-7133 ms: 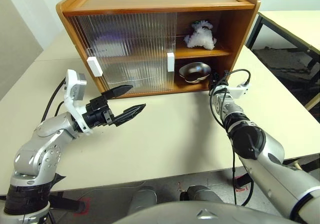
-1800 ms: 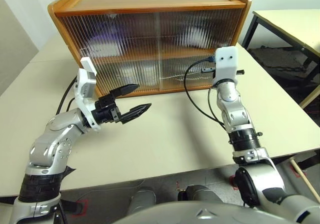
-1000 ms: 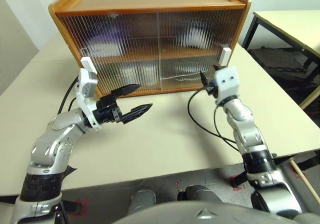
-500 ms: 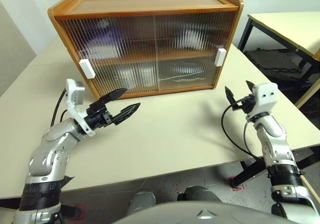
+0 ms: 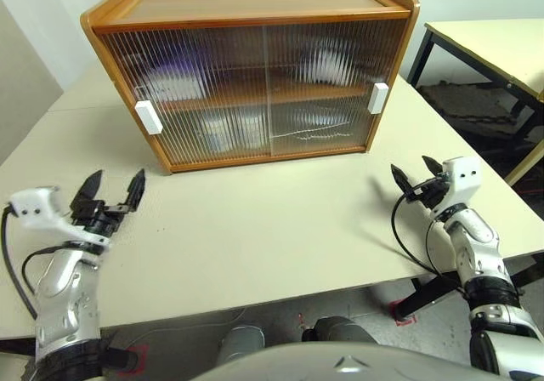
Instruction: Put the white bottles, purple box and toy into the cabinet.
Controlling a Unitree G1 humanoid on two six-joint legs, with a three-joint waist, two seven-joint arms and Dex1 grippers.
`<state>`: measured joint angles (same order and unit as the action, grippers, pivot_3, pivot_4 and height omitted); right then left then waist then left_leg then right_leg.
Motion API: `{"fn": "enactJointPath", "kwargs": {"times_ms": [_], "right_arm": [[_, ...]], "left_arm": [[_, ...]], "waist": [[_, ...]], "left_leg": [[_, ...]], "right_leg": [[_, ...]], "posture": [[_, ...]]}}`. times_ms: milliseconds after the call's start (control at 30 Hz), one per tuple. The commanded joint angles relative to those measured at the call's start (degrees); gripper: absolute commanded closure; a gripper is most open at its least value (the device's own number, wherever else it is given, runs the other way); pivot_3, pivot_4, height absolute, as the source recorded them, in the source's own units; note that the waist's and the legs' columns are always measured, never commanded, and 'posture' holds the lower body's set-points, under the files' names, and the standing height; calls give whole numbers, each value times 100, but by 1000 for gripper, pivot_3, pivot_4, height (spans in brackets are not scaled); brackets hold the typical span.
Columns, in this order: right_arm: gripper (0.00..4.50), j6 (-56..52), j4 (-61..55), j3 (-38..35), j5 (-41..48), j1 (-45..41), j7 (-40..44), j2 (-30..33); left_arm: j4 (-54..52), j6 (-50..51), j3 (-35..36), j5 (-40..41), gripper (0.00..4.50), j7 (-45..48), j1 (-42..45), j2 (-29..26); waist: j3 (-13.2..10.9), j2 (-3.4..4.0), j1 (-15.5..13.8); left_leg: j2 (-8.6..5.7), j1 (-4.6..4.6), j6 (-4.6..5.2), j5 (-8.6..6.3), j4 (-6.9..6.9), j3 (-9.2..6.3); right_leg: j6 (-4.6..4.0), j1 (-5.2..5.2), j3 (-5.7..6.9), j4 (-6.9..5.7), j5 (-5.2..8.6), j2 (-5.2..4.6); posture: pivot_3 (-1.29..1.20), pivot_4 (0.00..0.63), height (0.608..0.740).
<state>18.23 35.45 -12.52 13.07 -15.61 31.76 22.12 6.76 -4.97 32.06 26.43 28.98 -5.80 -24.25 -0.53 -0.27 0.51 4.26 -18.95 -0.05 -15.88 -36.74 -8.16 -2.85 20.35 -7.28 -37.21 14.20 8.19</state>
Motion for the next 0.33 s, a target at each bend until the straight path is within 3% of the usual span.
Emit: {"fn": "enactJointPath", "kwargs": {"times_ms": [33, 333], "right_arm": [[59, 127, 214, -48, 19, -114, 83, 66], [59, 329, 426, -115, 35, -131, 125, 164]], "left_arm": [[177, -199, -54, -114, 0, 24, -83, 56], [548, -425, -239, -195, 0, 133, 59, 47]], "waist": [[0, -5, -11], [0, -9, 11]], "left_leg": [[-1, 2, 0, 0, -2, 1], [-4, 10, -1, 1, -9, 1]], "right_leg": [[-8, -2, -1, 0, 5, 0], [-5, -15, -3, 0, 2, -2]], "posture": [[11, 0, 740], [-22, 0, 740]]}}
